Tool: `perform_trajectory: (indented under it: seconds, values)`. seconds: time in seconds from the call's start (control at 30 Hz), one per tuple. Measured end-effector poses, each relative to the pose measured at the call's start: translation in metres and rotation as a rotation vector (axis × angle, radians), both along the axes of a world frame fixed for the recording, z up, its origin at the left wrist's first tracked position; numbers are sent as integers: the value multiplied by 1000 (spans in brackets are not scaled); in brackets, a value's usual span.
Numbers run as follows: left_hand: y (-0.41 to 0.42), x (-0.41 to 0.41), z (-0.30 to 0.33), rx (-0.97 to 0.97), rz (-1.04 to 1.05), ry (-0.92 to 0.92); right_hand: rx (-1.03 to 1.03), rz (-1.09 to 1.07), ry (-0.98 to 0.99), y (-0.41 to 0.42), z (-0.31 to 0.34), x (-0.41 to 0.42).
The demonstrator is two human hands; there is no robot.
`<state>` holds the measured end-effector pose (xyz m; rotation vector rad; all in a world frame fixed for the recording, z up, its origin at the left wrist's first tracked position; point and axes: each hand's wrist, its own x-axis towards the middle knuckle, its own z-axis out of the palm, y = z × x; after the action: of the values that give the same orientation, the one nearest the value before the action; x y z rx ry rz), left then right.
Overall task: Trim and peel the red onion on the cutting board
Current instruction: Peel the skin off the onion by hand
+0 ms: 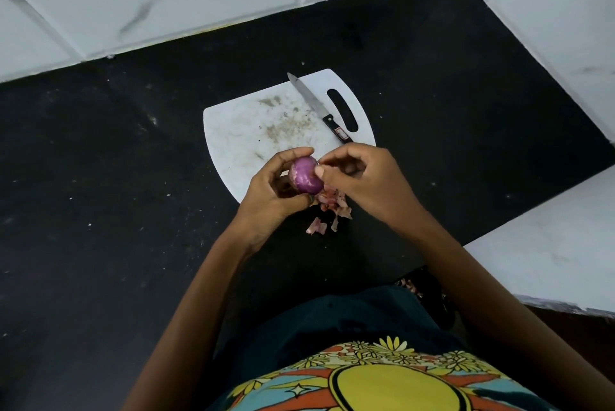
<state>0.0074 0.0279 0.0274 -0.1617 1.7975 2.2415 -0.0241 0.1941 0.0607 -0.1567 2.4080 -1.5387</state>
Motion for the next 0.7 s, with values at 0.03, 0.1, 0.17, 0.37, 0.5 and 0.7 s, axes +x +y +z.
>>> perform_trajectory:
  seconds: [0.03, 0.1, 0.17, 0.37, 0.5, 0.7]
  values:
    - [1, 0, 0, -6, 2, 10, 5, 4, 2, -1, 0, 0]
    - [2, 0, 1, -12, 7, 24, 29, -1, 24, -4, 0, 0]
    - [3, 0, 3, -12, 10, 30, 37, -17, 31, -4, -1, -1]
    - [3, 1, 3, -18, 3, 34, 67, -53, 49, -2, -3, -3]
    - [3, 0, 3, -12, 7, 18, 67, -65, 33, 1, -5, -4]
    - [4, 1, -3, -9, 20, 14, 3, -14, 36, -2, 0, 4]
